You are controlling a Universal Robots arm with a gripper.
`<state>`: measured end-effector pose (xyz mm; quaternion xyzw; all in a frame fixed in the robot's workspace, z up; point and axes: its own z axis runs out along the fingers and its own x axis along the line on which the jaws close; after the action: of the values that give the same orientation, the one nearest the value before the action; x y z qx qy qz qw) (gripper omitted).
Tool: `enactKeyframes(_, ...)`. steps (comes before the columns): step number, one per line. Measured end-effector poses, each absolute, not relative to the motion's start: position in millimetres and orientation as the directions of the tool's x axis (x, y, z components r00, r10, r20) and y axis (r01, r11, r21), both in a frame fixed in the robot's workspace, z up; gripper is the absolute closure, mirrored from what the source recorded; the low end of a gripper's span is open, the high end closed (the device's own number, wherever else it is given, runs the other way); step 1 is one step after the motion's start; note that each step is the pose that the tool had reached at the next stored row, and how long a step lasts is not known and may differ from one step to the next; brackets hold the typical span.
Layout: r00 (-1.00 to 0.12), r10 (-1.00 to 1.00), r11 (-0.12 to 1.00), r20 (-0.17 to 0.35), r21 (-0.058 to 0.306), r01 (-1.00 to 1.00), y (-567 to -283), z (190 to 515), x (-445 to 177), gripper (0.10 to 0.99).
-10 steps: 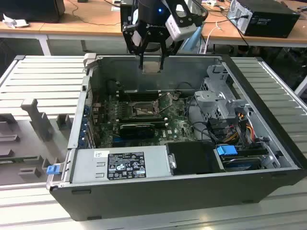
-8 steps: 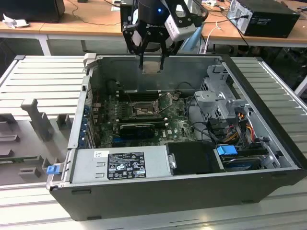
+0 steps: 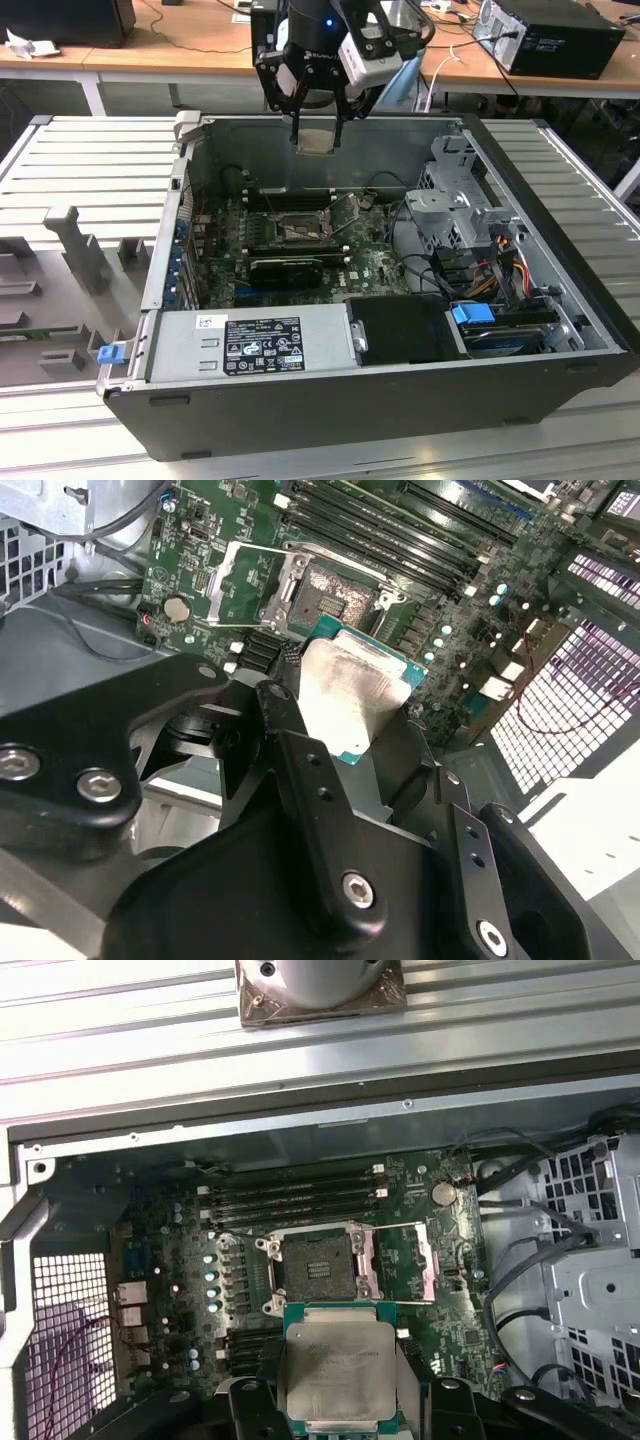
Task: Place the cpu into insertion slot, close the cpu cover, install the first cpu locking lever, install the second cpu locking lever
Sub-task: 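Place the cpu into insertion slot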
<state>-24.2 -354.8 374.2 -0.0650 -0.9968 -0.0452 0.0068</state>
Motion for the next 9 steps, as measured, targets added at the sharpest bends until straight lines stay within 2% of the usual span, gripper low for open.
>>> enactKeyframes(9, -0.987, 0.157, 0.983, 0.019, 0.089, 0.159, -354.8, 373.9, -24.2, 0.557)
